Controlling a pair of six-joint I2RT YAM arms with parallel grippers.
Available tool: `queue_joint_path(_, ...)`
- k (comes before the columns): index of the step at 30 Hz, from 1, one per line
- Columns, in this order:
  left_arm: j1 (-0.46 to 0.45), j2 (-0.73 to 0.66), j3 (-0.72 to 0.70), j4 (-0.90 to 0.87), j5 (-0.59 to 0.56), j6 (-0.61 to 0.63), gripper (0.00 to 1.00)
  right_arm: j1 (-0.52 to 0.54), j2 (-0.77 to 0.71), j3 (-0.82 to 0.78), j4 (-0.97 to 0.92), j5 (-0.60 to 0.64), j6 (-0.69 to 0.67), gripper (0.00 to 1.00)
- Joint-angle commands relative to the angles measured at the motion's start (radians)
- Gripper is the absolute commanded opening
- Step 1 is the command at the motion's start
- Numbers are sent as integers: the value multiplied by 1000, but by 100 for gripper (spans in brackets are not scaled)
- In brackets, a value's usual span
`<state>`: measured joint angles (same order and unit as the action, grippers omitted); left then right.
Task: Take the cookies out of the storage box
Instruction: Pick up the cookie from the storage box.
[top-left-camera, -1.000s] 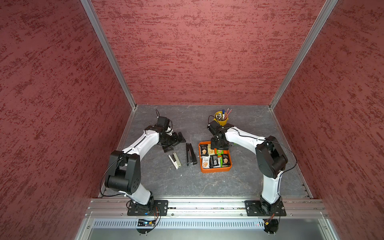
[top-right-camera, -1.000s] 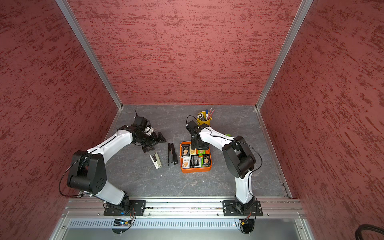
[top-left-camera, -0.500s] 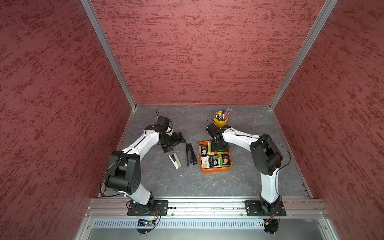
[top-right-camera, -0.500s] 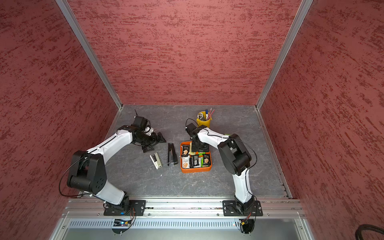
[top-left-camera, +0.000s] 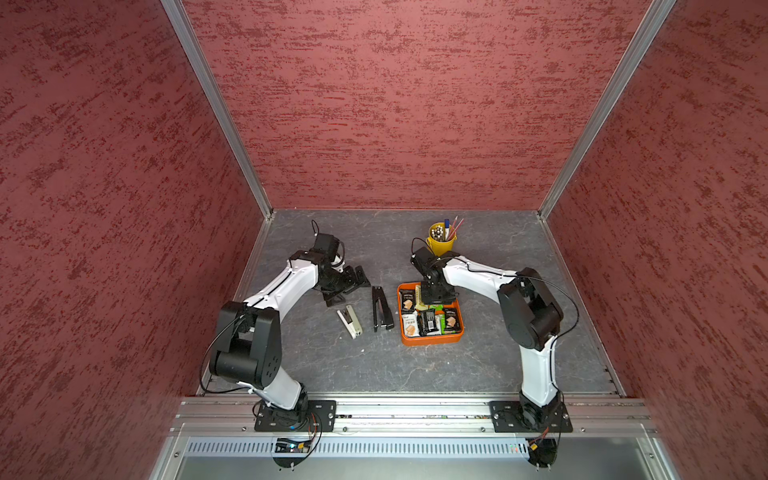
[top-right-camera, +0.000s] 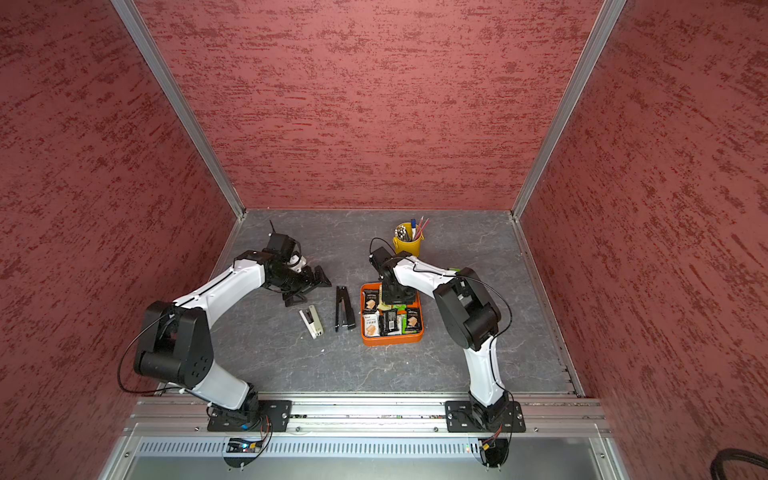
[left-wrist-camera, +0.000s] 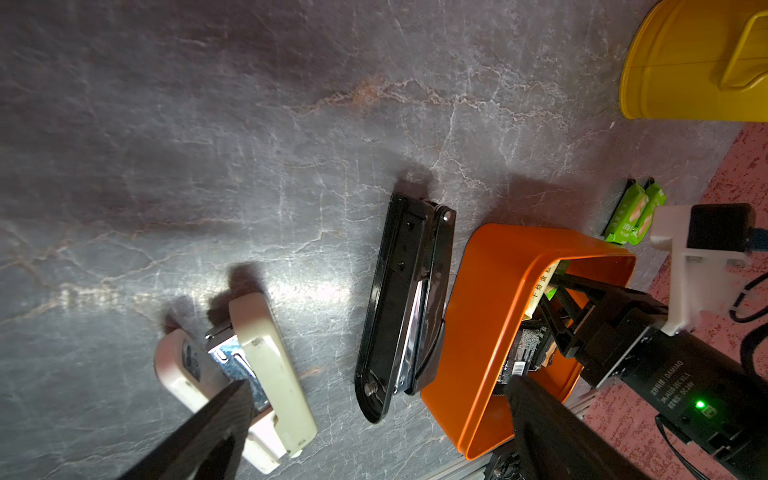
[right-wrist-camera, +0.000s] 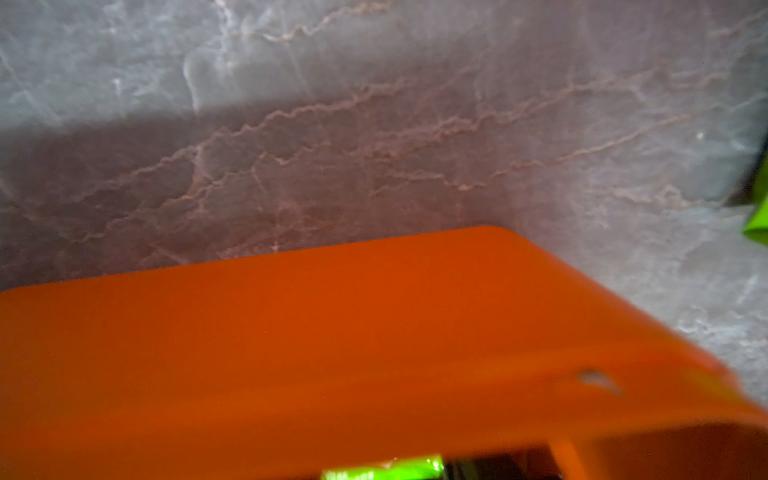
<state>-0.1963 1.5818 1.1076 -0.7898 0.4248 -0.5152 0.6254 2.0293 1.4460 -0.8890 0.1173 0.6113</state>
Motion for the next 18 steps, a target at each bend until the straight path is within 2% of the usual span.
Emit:
queue_joint_path(1, 6, -29, 17, -2, -8, 8, 100, -3, 22, 9, 7, 24, -15, 36)
queue_joint_path(9, 6, -17, 20, 13, 0, 11, 100, -3, -42, 24, -35, 33, -24, 36)
queue_joint_path(18, 4, 16, 46, 24, 31, 22, 100, -1, -158, -17, -21, -53, -13, 34)
